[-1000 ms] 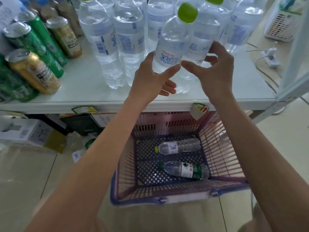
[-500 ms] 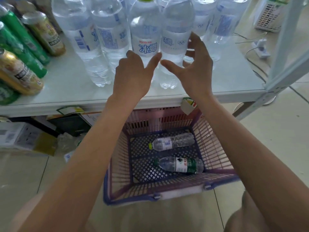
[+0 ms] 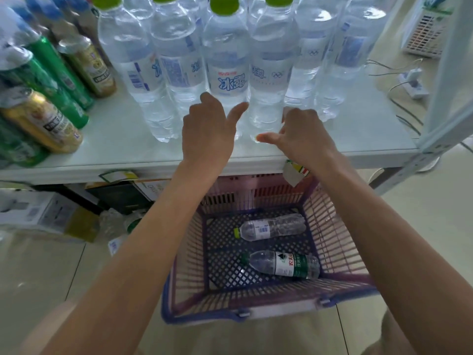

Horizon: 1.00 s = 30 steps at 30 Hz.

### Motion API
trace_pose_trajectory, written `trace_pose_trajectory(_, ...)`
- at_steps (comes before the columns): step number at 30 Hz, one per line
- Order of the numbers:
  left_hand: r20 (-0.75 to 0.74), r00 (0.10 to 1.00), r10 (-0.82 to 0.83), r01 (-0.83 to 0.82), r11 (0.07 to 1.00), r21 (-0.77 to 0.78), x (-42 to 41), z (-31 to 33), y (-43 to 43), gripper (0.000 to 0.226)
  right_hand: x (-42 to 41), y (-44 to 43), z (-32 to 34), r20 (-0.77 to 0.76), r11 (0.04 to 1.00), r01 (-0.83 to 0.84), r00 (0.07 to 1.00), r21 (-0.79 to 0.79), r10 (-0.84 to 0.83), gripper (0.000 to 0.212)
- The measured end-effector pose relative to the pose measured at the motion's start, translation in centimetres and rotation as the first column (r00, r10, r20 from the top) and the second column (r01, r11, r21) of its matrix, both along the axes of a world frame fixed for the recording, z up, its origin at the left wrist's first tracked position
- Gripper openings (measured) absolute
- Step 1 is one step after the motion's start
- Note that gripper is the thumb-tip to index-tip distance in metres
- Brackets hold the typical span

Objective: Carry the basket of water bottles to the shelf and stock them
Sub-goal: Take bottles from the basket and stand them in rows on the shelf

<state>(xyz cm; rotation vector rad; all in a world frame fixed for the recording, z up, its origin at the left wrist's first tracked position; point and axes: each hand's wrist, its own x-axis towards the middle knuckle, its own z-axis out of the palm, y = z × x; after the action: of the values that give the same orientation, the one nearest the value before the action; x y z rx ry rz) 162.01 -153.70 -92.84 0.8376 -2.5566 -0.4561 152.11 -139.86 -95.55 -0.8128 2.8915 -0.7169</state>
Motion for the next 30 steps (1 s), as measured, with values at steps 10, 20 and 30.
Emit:
trace_pose_trajectory(10, -0.147, 0.989, 0.008, 0.013, 0.99, 0.141, -0.4, -0.7, 0.2, 0.071, 0.7, 0.0, -0.1, 0.094, 0.997, 0.017, 0.996, -0.079, -0.009, 0.067)
trace_pose_trajectory(20, -0.013, 0.863, -0.506, 0.505, 0.861, 0.061, 2.6, -4.5, 1.1, 0.043, 3.5, 1.8, 5.5, 0.728, 0.778, -0.514, 0.677, 0.36, 0.111, 0.028)
trace_pose_trajectory(30, 0.654, 0.406, -0.638, 0.535, 0.746, 0.396, 3.6, -22.4, 0.3, 0.058, 4.6, 3.7, -16.2, 0.685, 0.23, -0.668, 0.728, 0.708, 0.005, 0.087)
